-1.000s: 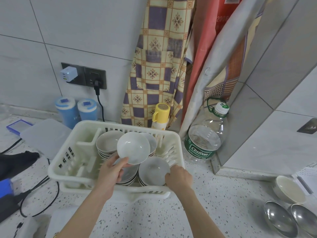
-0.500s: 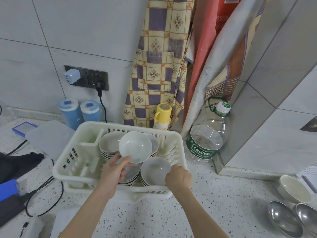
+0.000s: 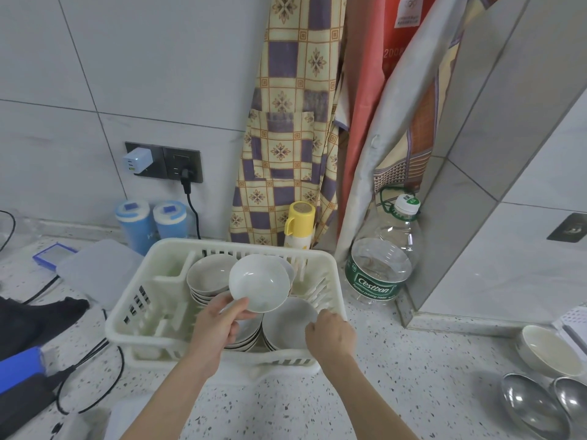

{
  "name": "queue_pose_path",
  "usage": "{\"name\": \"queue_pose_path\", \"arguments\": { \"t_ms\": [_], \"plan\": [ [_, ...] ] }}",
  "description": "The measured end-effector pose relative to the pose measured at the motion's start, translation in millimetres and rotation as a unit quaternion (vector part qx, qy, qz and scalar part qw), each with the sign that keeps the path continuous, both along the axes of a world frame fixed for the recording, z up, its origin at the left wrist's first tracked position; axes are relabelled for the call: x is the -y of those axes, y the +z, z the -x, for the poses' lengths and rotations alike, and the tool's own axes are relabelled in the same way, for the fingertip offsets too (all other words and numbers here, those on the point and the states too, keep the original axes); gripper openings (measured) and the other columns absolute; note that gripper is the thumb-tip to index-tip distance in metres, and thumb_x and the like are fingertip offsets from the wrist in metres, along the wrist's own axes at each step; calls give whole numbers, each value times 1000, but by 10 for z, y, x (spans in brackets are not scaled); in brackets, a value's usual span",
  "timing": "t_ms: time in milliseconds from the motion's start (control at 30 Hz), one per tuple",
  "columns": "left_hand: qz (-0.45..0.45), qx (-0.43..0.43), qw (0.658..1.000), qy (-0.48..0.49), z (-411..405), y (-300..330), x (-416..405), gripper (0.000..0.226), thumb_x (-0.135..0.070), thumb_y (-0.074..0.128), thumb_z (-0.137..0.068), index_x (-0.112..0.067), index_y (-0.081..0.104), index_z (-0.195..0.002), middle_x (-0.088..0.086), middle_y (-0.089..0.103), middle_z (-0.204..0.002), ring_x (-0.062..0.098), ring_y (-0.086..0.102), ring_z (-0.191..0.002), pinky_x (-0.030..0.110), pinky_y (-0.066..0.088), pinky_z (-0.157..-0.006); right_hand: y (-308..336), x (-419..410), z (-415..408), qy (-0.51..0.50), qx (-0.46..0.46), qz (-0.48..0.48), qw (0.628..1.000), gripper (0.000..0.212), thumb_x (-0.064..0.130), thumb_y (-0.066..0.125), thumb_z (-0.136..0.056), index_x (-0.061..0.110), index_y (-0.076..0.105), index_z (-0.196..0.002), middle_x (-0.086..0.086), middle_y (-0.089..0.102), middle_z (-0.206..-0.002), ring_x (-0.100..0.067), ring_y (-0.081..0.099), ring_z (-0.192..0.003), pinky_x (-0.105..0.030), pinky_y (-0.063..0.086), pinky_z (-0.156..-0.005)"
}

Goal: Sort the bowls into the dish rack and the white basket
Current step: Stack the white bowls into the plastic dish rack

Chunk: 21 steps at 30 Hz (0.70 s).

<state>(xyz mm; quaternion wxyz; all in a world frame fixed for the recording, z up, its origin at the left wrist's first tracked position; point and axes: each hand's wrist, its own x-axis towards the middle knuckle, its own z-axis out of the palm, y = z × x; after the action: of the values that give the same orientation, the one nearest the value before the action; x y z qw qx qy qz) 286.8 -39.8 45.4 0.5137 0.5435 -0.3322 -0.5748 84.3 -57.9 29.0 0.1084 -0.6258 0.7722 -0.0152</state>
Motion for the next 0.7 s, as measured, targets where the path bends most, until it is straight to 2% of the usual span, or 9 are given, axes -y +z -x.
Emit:
{"name": "queue_pose_path", "arguments": {
  "t_ms": [133,233,300,400,500,567,633,700],
  "plan": [
    [-12,26,1000,0,76,32,15,16,-19,64,-89,-20,70,-104,16,77,-85,6,33,-39,16,28,-38,-35,-33,33,11,72,61,995,32,28,32,-101,10,41,-126,-1,57,-92,-23,67,-87,-29,43,-62],
    [-46,57,997,-6,171,43,43,15,-19,60,-89,-7,68,-90,12,77,-79,5,29,-37,15,25,-37,-20,-88,73,7,138,104,985,28,26,31,-103,13,47,-123,-4,66,-87,-24,64,-75,-29,45,-62],
    [-59,74,996,-7,235,41,46,17,-18,58,-90,-5,66,-82,10,77,-75,5,28,-36,15,25,-38,-8,-146,88,5,191,127,973,30,31,33,-103,18,48,-124,-1,65,-79,-23,63,-74,-31,46,-63],
    [-71,93,993,-25,287,37,32,17,-16,57,-89,-5,67,-81,11,76,-72,7,30,-38,17,24,-40,18,-208,98,0,273,143,951,32,38,33,-102,23,54,-120,9,54,-60,-15,58,-64,-29,41,-58],
    [-82,124,988,-40,328,13,31,18,-15,56,-87,-3,69,-84,11,76,-71,8,28,-37,18,24,-38,40,-211,133,-24,341,140,929,33,40,33,-100,24,61,-106,10,56,-62,-9,54,-63,-27,43,-61],
    [-86,155,983,-49,368,-8,34,23,-18,53,-87,-3,71,-83,9,76,-69,8,28,-36,19,26,-38,50,-218,153,-34,369,137,919,31,42,35,-100,27,62,-106,11,62,-64,-2,57,-65,-22,43,-62],
    [-80,184,978,-63,420,-29,41,27,-20,51,-86,-6,72,-75,8,75,-67,10,31,-41,22,29,-43,53,-216,157,-35,380,131,915,26,42,40,-99,31,62,-108,12,65,-65,3,59,-68,-18,41,-63],
    [-72,207,973,-71,472,-52,53,30,-23,51,-85,-9,68,-64,8,74,-65,10,35,-42,24,31,-47,55,-207,161,-42,385,129,913,20,40,45,-98,32,61,-105,15,63,-60,5,57,-62,-15,38,-58]
  ]
}}
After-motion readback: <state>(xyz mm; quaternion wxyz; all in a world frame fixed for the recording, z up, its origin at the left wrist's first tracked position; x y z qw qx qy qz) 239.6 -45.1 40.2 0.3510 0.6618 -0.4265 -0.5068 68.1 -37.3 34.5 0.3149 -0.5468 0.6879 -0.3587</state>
